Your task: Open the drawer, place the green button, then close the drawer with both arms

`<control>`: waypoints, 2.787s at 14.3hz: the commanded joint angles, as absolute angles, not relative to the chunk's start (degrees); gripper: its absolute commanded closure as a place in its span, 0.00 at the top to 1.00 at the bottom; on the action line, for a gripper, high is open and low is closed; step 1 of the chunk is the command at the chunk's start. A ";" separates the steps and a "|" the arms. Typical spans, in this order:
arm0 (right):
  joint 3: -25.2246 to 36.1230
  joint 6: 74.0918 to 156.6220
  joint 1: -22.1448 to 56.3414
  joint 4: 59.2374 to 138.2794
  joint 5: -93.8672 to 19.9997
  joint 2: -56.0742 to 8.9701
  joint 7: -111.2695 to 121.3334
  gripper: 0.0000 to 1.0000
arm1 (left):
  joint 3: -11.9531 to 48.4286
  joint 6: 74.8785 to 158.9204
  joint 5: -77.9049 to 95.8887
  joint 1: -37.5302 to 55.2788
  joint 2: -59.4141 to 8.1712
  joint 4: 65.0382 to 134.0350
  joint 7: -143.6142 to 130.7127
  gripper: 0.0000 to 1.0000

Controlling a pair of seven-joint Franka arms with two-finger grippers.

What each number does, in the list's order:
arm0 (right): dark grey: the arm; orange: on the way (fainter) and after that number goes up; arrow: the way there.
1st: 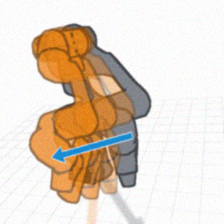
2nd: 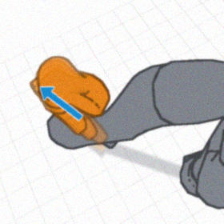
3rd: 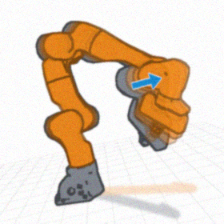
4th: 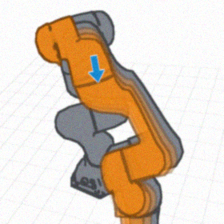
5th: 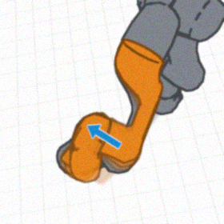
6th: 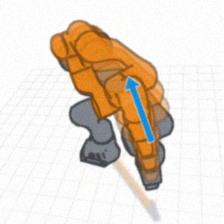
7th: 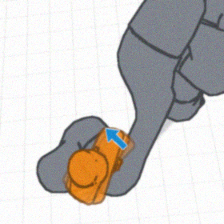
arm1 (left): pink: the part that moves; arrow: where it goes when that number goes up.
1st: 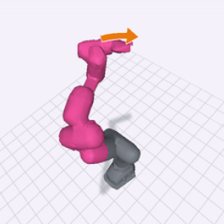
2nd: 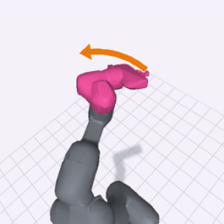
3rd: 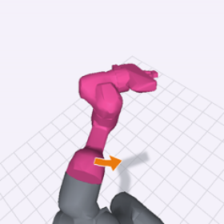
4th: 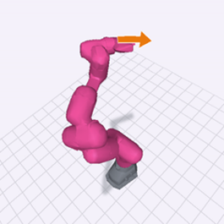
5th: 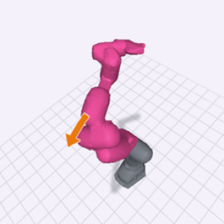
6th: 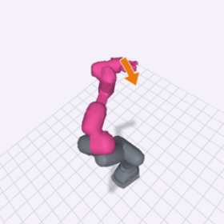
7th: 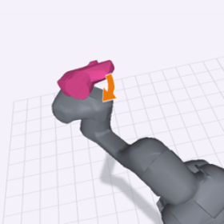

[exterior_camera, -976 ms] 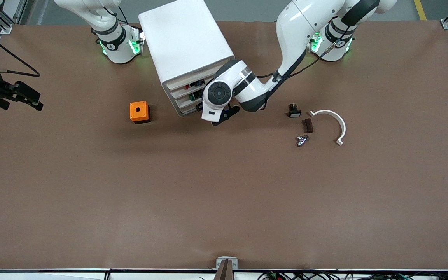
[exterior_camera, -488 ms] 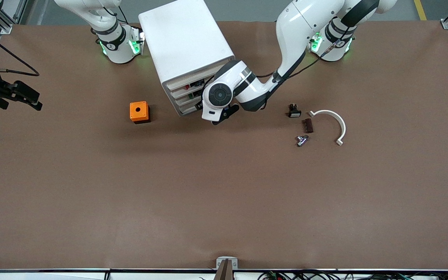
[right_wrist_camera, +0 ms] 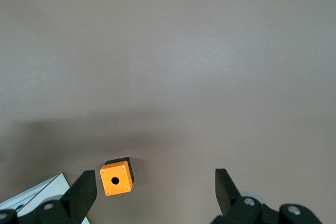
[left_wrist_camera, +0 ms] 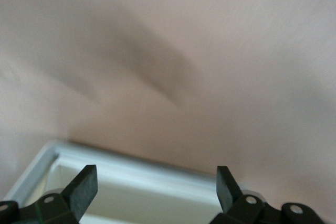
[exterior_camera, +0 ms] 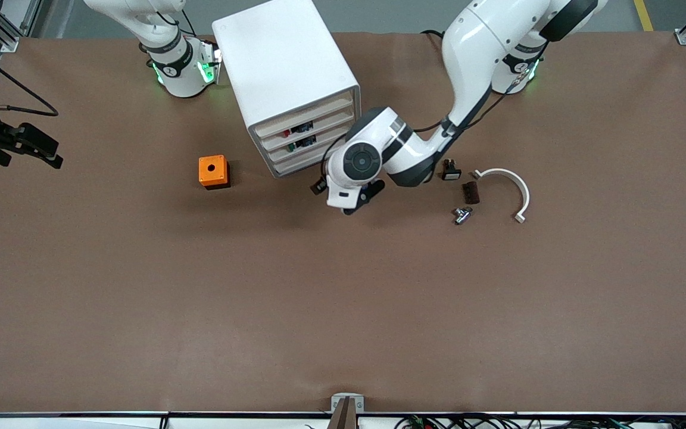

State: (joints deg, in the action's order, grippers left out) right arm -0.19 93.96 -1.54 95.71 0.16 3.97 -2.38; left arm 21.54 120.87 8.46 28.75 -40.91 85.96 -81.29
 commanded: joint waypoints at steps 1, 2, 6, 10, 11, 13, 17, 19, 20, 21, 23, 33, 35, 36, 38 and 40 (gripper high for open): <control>-1.32 93.08 -3.34 95.54 0.70 4.75 -1.76 1.00 | 20.21 118.40 4.58 24.81 -38.32 82.64 -81.39 1.00; -0.97 93.08 -3.17 95.45 0.44 4.75 -1.76 1.00 | 20.30 117.17 3.87 22.78 -38.23 81.23 -81.13 1.00; -0.09 93.69 -2.12 95.54 0.09 4.83 -1.67 1.00 | 20.21 108.83 -0.70 17.33 -33.06 80.51 -71.65 1.00; 1.14 95.97 -1.76 96.50 0.00 4.48 -1.76 1.00 | 20.21 105.30 -3.16 12.93 -31.03 80.60 -64.09 1.00; 1.14 95.98 -1.50 96.59 -0.17 4.66 -1.76 1.00 | 20.13 104.25 -3.16 12.57 -30.68 80.60 -63.38 1.00; 1.93 95.63 -0.70 96.50 -0.18 4.75 -1.76 1.00 | 19.95 100.22 -3.43 9.69 -28.92 80.60 -59.62 1.00; 1.93 95.54 -0.70 95.98 -0.09 4.75 -1.67 1.00 | 19.95 94.23 -3.69 4.41 -25.50 80.60 -49.77 1.00; 1.93 95.54 -0.70 95.54 -0.17 4.57 -1.93 1.00 | 19.95 92.82 -3.69 1.68 -23.48 80.77 -42.84 1.00; 1.93 95.71 -0.88 95.54 -0.18 4.48 -2.02 1.00 | 19.86 91.68 -3.78 0.54 -22.16 80.86 -39.41 1.00; 1.93 95.89 -0.97 95.36 -0.44 4.40 -2.02 1.00 | 19.95 90.80 -4.30 -0.95 -21.10 80.86 -36.07 1.00; 1.93 95.71 -0.79 93.53 -0.53 4.22 -1.93 1.00 | 18.38 87.91 -4.75 -1.23 -18.91 81.03 -28.25 1.00; 3.24 95.54 1.05 93.78 -0.70 4.22 -1.85 1.00 | -0.08 84.37 -1.58 1.67 -2.47 91.92 -1.95 1.00; 4.39 95.54 1.84 94.48 -0.70 4.22 -1.76 1.00 | -1.05 86.38 -1.58 1.58 -0.45 94.38 -0.09 1.00; 4.39 96.32 1.76 95.96 -0.70 4.31 -1.76 1.00 | -1.05 88.22 -1.58 1.23 0.34 95.70 -0.09 1.00; 4.48 97.91 1.41 96.68 -0.70 4.22 -1.76 1.00 | -0.71 94.02 -1.67 0.97 1.49 98.43 -0.09 1.00; 4.48 98.00 1.49 96.77 -0.70 4.22 -1.85 1.00 | -0.53 96.32 -1.67 1.05 1.06 98.09 -0.09 1.00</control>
